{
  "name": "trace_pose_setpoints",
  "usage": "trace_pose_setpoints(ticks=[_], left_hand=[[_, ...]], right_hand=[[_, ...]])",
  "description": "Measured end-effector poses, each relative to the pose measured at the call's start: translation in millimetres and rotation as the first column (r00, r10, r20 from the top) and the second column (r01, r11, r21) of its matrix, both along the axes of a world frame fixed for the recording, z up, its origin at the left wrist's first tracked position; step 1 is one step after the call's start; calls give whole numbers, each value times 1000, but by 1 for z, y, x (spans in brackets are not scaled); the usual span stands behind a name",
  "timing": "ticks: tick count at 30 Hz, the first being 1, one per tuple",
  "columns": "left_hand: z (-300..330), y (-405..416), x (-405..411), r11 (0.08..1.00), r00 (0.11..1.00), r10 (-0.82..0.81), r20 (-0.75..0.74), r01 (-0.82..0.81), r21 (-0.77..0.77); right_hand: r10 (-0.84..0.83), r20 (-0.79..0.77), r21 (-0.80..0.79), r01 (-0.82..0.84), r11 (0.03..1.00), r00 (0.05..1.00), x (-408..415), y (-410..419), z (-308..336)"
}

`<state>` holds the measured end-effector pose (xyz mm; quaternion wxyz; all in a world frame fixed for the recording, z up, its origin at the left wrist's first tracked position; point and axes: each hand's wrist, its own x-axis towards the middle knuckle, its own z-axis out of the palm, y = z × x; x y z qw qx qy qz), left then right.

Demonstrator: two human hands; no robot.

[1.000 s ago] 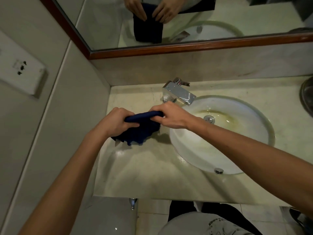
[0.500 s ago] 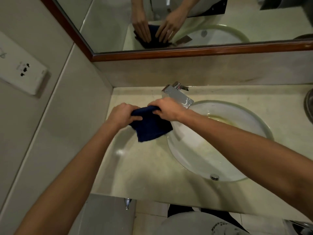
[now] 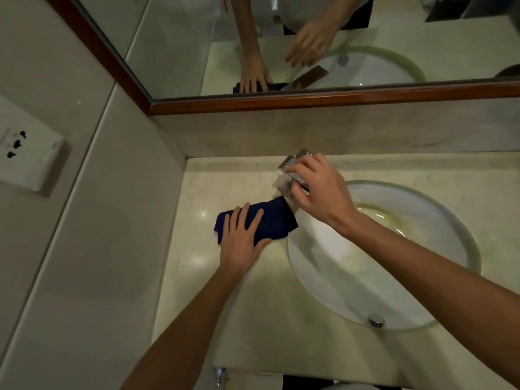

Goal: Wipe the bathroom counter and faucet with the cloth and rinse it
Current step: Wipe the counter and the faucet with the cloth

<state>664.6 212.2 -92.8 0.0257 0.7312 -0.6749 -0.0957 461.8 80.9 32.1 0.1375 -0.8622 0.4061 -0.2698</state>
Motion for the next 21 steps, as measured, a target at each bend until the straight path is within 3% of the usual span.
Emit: trace_pose_setpoints(ticks=[5,8,12,17,21], left_hand=[[-16,-55,17,958,968,252,17,-247,-146],[-14,-102,36,941,949,309,55,-297,-165],[-12,-145,59,963,990,141,29,-130,-236],[-26,-162,67,915,994,-55,-93,13,-404],[-16,-188,38,923,976,-198,-91,154,-353]], right_hand=[[-41,-127,63,50,997,991,-12,-11,-28],[-33,-239,54,48,997,970,-13,-5,-45],[-113,-242,-30,109,994,964,-7,-3,-53],[-141,-211,-90,124,988,967,-4,-4,-59],[-152,-171,-116,133,984,974,-2,-3,-60]])
